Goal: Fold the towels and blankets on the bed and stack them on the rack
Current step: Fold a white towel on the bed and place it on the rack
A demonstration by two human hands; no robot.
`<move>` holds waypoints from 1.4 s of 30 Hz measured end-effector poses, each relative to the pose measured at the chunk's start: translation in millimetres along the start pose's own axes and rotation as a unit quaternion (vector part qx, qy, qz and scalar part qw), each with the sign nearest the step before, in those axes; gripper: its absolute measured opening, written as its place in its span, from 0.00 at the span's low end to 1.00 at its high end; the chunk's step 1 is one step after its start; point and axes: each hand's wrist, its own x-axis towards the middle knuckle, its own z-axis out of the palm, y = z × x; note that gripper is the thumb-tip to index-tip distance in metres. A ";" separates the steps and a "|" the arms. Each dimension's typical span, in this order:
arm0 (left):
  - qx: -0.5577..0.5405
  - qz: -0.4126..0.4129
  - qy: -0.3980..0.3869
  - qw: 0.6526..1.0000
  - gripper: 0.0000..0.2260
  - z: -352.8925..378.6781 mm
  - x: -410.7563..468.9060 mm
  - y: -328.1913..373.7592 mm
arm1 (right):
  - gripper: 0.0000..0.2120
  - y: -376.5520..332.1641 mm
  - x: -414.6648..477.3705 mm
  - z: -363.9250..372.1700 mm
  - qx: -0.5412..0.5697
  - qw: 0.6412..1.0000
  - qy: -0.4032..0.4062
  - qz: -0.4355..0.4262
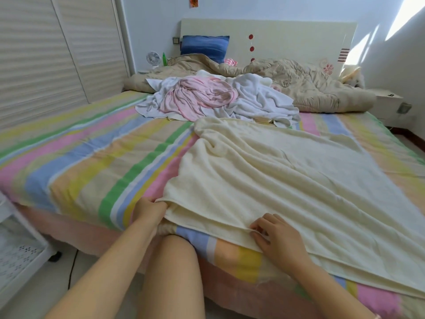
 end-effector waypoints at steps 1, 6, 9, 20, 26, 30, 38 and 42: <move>0.039 0.021 0.005 0.999 0.05 -4.1 0.0 -0.4 | 0.01 0.3 0.0 -0.3 -0.001 1.000 0.000 0.000; 0.231 0.216 0.123 0.941 0.07 -30.9 -9.1 6.1 | 0.01 1.8 -0.2 -1.3 0.000 1.000 -0.006 0.003; 0.333 0.354 0.172 0.857 0.07 -38.8 -18.1 -3.8 | 0.01 1.2 -0.5 -2.2 0.001 1.000 -0.006 -0.001; 0.231 0.069 0.030 0.970 0.08 -30.6 -10.7 -35.9 | 0.09 -4.4 -12.0 -2.3 -0.013 0.996 0.035 -0.084; 0.292 0.392 0.110 0.865 0.24 4.4 -72.6 -0.5 | 0.08 -4.5 -16.9 -16.6 0.083 0.996 0.005 -0.029; 0.255 0.453 -0.077 0.851 0.18 64.7 -128.5 34.8 | 0.11 14.9 -15.6 -32.1 0.162 0.983 0.044 0.070; 0.221 0.550 -0.240 0.768 0.07 180.7 -210.5 56.2 | 0.12 122.2 -59.0 -105.7 0.057 0.953 0.204 0.215; 0.223 0.581 -0.300 0.723 0.04 229.1 -242.5 67.6 | 0.09 190.4 -69.9 -147.1 0.053 0.922 0.214 0.317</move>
